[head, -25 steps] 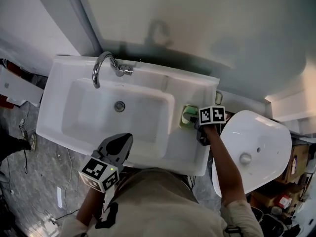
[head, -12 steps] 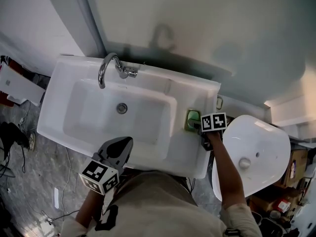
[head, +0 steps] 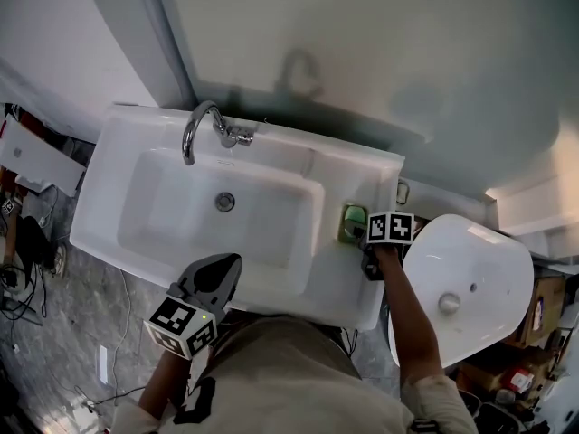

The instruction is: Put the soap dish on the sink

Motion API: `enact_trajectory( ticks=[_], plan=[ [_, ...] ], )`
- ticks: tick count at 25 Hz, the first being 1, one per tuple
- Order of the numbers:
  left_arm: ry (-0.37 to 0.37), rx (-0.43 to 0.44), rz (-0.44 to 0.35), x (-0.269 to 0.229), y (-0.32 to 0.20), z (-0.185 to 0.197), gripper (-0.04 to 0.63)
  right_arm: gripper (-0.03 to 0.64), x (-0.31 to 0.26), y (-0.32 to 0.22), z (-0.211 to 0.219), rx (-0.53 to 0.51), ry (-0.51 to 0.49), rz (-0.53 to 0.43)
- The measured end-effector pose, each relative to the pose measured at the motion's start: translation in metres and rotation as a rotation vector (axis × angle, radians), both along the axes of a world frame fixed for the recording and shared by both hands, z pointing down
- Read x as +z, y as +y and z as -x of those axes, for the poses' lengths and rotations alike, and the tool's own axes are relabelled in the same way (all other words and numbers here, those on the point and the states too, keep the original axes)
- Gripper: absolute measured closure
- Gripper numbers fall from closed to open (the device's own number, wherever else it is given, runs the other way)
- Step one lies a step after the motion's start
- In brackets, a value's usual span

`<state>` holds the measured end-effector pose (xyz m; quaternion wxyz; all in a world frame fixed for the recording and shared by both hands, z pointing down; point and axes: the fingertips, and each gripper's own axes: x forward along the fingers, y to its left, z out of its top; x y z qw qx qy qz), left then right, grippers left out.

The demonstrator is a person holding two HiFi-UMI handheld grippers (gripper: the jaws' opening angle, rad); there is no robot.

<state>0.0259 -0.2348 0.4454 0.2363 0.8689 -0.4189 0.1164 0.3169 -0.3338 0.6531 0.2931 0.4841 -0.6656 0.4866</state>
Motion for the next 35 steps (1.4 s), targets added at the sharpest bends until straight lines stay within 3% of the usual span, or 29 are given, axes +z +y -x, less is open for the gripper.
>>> enact_trajectory(
  ticks=[4, 9, 16, 25, 35],
  plan=[
    [-0.003, -0.003, 0.0, 0.0, 0.0, 0.002, 0.576, 0.254, -0.004, 0.001, 0.006, 0.059, -0.051, -0.011],
    [0.006, -0.004, -0.003, 0.002, -0.001, 0.004, 0.575, 0.186, 0.002, 0.01, 0.015, 0.014, 0.014, -0.001],
    [0.009, -0.008, 0.003, 0.002, 0.003, 0.008, 0.575, 0.205, 0.008, 0.013, 0.013, 0.001, 0.184, -0.019],
    [0.003, -0.023, -0.005, 0.003, 0.004, 0.024, 0.576, 0.21, 0.008, 0.003, 0.01, 0.104, 0.197, -0.022],
    [-0.021, -0.083, -0.028, -0.005, 0.004, 0.061, 0.575, 0.199, 0.003, -0.012, 0.009, 0.029, 0.261, -0.07]
  ],
)
